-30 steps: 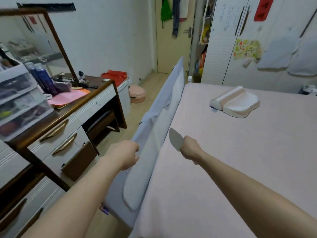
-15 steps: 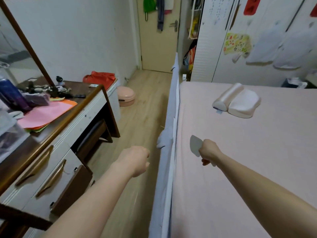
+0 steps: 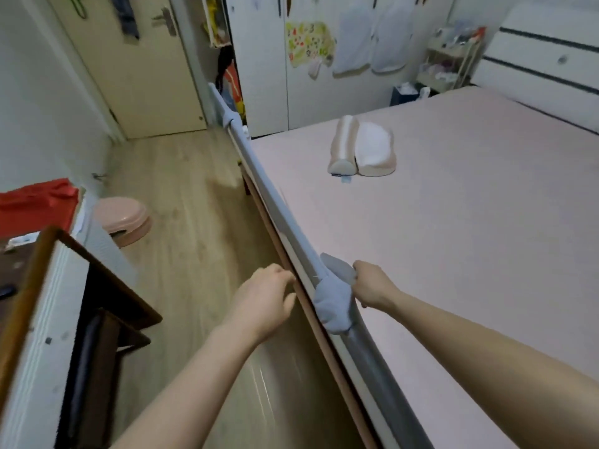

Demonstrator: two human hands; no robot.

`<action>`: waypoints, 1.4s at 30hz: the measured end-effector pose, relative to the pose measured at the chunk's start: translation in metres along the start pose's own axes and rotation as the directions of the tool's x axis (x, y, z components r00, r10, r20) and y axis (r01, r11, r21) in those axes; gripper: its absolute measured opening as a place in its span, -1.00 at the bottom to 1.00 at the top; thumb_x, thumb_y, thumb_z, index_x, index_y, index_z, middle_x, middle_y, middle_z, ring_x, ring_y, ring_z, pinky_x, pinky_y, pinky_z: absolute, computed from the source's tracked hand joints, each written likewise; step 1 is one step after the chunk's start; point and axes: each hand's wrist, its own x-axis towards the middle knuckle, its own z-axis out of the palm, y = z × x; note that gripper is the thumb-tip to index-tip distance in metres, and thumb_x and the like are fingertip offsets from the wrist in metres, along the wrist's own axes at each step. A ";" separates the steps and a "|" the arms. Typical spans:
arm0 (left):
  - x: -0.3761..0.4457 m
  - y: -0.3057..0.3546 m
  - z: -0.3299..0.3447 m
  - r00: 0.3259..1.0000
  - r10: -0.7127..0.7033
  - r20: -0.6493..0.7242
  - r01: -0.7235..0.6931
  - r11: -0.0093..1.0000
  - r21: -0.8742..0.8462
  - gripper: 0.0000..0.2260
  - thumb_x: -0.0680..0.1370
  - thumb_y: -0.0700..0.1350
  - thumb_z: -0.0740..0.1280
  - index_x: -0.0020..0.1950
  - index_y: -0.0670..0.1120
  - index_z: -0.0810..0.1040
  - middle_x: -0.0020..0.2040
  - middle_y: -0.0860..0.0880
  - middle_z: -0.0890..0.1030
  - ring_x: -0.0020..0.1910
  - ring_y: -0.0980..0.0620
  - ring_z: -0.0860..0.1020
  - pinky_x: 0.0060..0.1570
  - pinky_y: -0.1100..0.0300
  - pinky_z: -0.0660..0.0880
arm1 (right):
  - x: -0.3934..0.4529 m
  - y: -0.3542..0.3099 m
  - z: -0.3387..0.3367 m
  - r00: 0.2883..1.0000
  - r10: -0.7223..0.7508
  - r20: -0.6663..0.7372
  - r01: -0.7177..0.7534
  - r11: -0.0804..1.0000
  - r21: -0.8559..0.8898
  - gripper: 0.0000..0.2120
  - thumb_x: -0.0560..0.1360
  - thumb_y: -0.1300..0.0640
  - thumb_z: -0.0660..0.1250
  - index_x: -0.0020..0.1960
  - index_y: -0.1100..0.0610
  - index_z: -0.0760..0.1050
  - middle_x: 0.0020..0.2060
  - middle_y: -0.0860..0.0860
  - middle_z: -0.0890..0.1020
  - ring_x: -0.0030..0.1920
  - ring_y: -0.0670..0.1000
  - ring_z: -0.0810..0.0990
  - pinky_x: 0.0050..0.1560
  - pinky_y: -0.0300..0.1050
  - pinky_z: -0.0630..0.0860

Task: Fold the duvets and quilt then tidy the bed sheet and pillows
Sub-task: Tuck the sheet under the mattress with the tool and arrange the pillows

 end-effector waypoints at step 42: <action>0.616 -0.200 0.292 -0.306 0.552 0.776 -0.896 -0.442 -0.039 -0.83 0.44 -0.12 0.19 -0.20 0.02 0.58 -0.23 0.02 0.61 -0.33 -0.01 0.56 -0.38 0.20 0.35 | 0.399 0.039 0.135 0.872 0.470 -0.138 -0.488 0.861 -0.147 -0.70 0.65 -0.05 -0.01 0.15 0.12 0.38 -0.07 0.13 0.60 -0.10 0.18 0.59 -0.23 -0.10 0.26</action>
